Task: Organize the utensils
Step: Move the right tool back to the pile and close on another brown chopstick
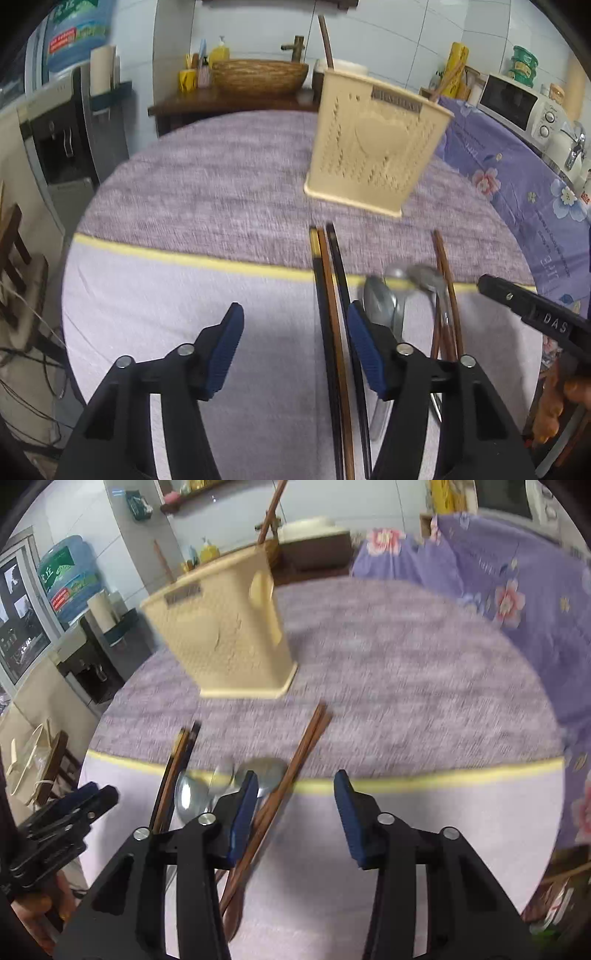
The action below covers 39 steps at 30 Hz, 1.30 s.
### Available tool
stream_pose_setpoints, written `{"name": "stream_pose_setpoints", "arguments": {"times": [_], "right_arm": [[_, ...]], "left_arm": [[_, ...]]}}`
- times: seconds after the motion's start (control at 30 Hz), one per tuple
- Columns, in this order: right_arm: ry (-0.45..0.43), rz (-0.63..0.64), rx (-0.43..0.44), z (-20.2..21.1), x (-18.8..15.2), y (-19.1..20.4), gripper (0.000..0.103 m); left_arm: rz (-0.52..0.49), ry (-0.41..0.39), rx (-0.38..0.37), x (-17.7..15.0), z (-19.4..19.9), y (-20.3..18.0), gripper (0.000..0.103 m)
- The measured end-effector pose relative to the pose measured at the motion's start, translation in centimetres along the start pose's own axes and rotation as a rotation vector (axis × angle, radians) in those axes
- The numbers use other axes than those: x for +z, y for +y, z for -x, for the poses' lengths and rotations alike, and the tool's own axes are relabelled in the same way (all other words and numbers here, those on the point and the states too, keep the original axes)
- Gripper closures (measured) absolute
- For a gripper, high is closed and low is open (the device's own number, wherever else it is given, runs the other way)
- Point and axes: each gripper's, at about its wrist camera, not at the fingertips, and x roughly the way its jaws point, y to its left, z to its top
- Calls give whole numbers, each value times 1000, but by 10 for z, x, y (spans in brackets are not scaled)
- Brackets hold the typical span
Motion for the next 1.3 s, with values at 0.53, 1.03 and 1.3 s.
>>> {"name": "stream_pose_setpoints", "arguments": {"times": [0.53,1.03,1.3], "right_arm": [[90,-122,50,-14,-24,-16,96],[-2,-109,-25,10,-27,-29,96],[-5,-95,-37,9,-29,-24,96]], "left_arm": [[-13,36,19,-24,-8,-8,55],[-28,60,31,-26,-19,-14,62],[-36,58,40,-27,-19,-12,64]]}}
